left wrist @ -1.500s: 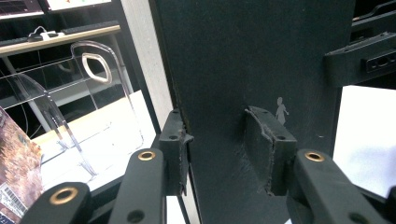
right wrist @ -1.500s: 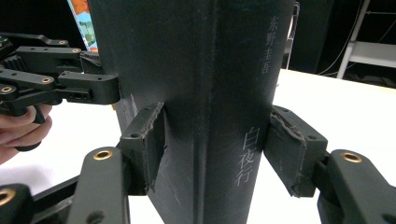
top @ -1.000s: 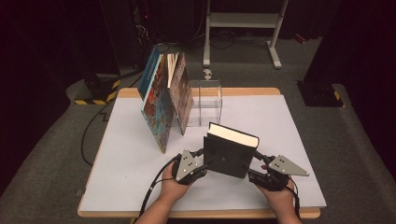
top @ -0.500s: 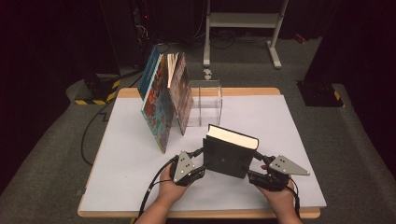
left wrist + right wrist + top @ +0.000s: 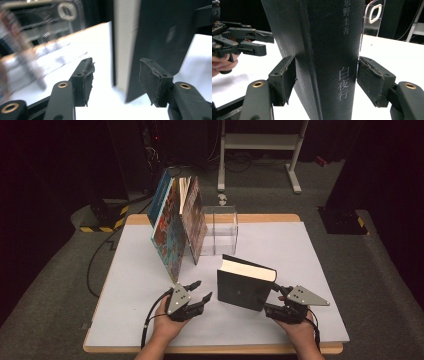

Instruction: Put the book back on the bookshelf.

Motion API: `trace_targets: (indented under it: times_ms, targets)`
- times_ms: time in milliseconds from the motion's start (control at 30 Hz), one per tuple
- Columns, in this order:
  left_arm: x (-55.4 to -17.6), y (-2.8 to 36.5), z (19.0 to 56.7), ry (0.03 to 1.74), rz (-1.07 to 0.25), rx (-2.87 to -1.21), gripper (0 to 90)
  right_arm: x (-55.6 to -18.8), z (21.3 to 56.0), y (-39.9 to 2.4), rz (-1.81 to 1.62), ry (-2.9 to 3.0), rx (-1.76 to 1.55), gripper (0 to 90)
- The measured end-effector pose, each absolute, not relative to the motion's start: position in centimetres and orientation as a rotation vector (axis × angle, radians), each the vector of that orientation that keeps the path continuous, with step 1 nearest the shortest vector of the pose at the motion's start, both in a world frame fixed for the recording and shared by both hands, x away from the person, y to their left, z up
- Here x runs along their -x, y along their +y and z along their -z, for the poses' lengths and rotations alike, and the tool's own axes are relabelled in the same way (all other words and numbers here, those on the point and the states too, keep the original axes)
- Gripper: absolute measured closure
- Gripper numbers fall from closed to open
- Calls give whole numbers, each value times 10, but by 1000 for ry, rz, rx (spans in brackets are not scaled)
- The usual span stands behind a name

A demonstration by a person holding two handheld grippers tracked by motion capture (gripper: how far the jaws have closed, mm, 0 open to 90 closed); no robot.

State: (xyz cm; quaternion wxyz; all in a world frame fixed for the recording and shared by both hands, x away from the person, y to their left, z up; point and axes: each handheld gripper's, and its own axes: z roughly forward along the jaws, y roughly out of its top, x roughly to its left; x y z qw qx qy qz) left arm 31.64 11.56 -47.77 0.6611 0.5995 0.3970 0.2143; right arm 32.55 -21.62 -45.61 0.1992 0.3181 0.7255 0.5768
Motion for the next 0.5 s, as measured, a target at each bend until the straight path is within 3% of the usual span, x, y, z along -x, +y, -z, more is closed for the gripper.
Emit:
trace_targets:
  times_ms: [167, 233, 500]
  targets:
    - [-317, 139, 484, 966, -540, -1335, 406, -326, 456, -214, -1616, 2043, -885, 322]
    - [-316, 147, 487, 1004, -526, -1301, 352, -328, 458, -212, -1605, 2057, -883, 313]
    - [-317, 170, 492, 1058, -592, -1269, 341, -332, 452, -209, -1607, 2089, -858, 263]
